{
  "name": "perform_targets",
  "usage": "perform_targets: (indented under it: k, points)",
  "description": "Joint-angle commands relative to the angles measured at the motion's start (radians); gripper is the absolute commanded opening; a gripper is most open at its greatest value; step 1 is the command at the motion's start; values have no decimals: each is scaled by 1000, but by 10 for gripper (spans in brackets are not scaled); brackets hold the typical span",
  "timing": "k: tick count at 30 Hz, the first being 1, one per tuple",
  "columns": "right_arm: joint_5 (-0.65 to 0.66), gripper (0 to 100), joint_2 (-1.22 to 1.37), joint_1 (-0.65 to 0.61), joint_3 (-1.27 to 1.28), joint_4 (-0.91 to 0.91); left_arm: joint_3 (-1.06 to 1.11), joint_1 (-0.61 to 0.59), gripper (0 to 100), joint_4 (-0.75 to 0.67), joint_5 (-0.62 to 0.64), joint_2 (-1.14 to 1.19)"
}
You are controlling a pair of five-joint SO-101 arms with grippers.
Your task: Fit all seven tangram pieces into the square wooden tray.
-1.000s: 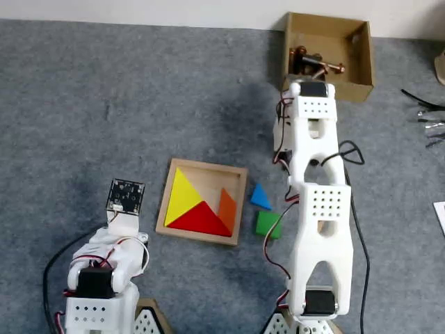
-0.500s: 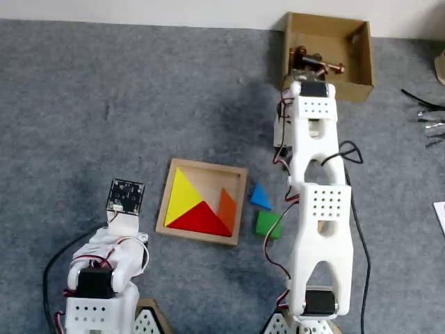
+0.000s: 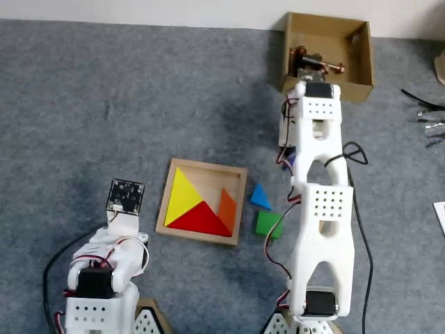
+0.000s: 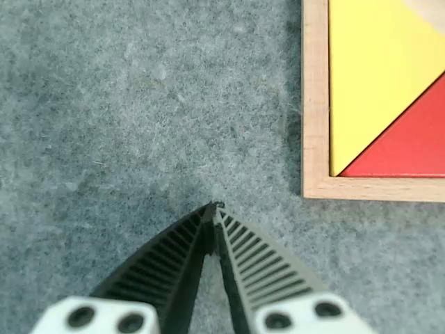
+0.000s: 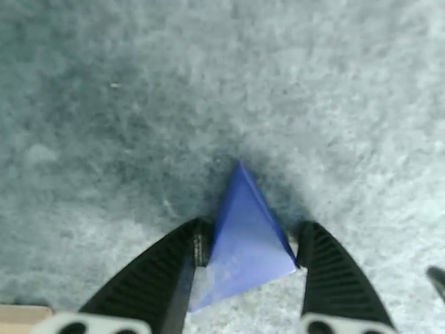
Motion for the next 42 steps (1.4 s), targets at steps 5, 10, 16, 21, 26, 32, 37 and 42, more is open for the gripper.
perform_targets:
  k: [5, 10, 16, 21, 26, 32, 37, 42]
  points:
    - [89, 170, 18, -53, -18, 35, 19, -10, 5, 5, -9, -5]
    - [279, 170, 18, -134, -18, 74, 19, -10, 5, 5, -9, -5]
    - [457, 171, -1, -182, -16, 107, 19, -10, 5, 5, -9, -5]
    - [454, 174, -88, -182, -15, 107, 19, -10, 5, 5, -9, -5]
    - [466, 178, -197, -186, -7, 107, 19, -10, 5, 5, -9, -5]
    - [582, 254, -268, -186, 77, 108, 19, -10, 5, 5, -9, -5]
    - [499, 254, -297, -170, 148, 107, 19, -10, 5, 5, -9, -5]
    - [176, 253, -298, -151, 151, 107, 19, -10, 5, 5, -9, -5]
